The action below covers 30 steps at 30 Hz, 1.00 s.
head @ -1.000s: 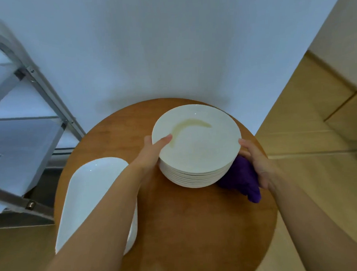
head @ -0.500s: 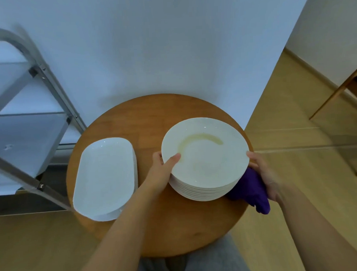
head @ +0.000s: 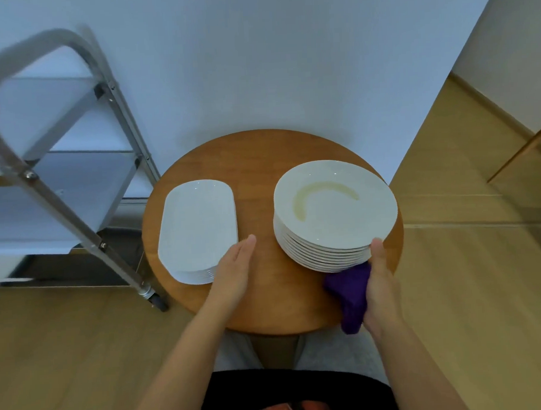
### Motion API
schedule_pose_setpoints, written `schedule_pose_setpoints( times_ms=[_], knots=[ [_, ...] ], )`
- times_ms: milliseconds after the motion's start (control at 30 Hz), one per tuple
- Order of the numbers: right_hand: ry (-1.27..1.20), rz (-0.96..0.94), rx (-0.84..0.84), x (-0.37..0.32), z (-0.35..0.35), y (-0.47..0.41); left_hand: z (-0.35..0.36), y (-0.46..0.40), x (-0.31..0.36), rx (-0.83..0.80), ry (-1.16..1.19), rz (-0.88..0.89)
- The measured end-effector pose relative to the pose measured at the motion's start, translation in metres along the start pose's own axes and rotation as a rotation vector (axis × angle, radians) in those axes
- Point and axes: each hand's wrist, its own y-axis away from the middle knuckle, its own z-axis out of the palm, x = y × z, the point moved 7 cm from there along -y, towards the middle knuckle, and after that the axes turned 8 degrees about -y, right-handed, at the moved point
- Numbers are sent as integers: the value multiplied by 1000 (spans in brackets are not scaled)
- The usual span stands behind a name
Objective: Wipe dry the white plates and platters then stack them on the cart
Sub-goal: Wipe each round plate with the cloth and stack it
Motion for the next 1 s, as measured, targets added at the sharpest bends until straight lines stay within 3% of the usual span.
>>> schedule_pose_setpoints(
  times_ms=[100, 200, 300, 433, 533, 800, 1000],
  knots=[
    [-15, 74, -71, 35, 25, 28, -30, 20, -11, 140, 92, 22],
    [156, 107, -213, 66, 64, 53, -65, 31, -26, 336, 32, 35],
    [367, -22, -436, 70, 114, 70, -94, 30, -41, 470, -94, -17],
    [773, -246, -686, 70, 166, 80, -107, 19, -48, 438, -60, 11],
    [955, -306, -686, 77, 182, 78, -99, 9, -43, 324, 69, 101],
    [1039, -459, -561, 84, 194, 63, -102, -9, -45, 400, 50, 87],
    [1022, -461, -526, 68, 226, 33, -103, -57, -24, 400, 49, 121]
  ],
)
